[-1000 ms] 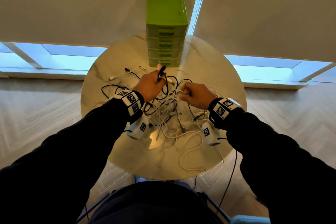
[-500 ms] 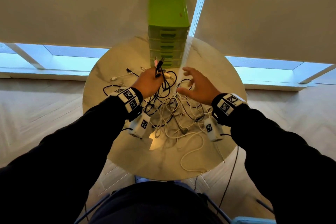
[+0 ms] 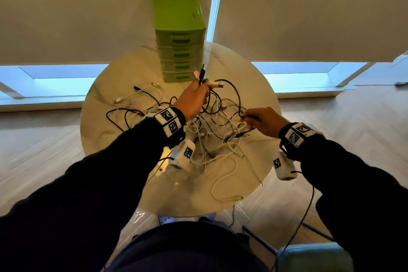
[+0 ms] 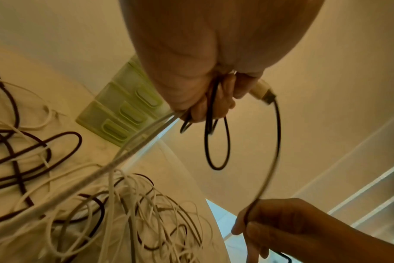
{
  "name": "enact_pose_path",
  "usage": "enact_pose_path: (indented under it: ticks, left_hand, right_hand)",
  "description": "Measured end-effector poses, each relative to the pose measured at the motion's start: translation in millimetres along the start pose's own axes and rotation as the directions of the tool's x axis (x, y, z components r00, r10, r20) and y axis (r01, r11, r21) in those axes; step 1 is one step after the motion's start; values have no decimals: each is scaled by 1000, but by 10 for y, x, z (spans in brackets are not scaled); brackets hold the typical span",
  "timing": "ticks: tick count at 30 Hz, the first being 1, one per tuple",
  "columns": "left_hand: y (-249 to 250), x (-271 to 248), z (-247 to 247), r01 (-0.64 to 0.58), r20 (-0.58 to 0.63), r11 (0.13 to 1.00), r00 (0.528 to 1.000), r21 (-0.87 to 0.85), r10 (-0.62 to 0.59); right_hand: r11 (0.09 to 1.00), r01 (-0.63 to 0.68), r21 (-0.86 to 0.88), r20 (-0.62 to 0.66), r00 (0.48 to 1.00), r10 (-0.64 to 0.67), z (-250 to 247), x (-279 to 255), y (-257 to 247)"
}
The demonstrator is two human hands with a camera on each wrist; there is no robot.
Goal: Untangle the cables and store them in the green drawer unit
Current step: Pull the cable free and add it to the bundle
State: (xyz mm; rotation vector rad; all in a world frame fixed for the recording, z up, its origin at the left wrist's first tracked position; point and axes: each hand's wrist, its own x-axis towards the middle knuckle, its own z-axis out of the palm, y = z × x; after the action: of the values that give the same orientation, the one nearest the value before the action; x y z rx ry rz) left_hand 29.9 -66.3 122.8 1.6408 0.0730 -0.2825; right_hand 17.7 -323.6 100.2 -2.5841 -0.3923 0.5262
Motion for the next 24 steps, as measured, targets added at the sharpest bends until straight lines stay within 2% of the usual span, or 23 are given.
enact_pose_path:
  ticks: [3, 5, 7, 11, 13, 15, 16, 20, 22, 24]
  left_hand:
    - [-58, -46, 179, -4, 44, 995, 999, 99, 0]
    - [-84, -83, 293, -26, 96, 983, 995, 181, 9]
    - [-84, -118, 393, -26, 113, 972, 994, 234, -1]
    - [-80, -128, 535, -17, 119, 973, 993, 232, -11]
    - [-51, -117, 556, -15, 115, 979, 993, 205, -9]
    - [-13, -100, 529, -20, 95, 979, 995, 204, 1]
    - [2, -89, 504, -27, 81, 976, 997, 214, 9]
    - [-10, -60, 368, -32, 60, 975, 998, 220, 19]
    - [-17, -66, 308, -25, 53, 971, 999, 236, 13]
    - [-11, -91, 244, -30, 40, 952, 999, 305, 18]
  right_hand:
    - [972, -128, -199, 149, 976, 159, 2, -224, 351]
    - [960, -149, -236, 153, 970, 188, 42, -345, 457]
    - [980, -125, -157, 110, 983, 144, 69, -401, 414]
    - [996, -57, 70, 89, 995, 51, 97, -359, 126]
    - [963, -38, 267, 63, 998, 22, 117, -308, 9]
    - [884, -12, 467, -12, 1000, 20, 118, -263, -105]
    - [861, 18, 508, -66, 998, 19, 96, -236, -151]
    - [922, 95, 376, -254, 967, 5, -49, -149, -191]
    - [962, 91, 259, -265, 964, -20, -118, -146, -107]
    - [989, 40, 144, -207, 978, -9, -160, -187, -33]
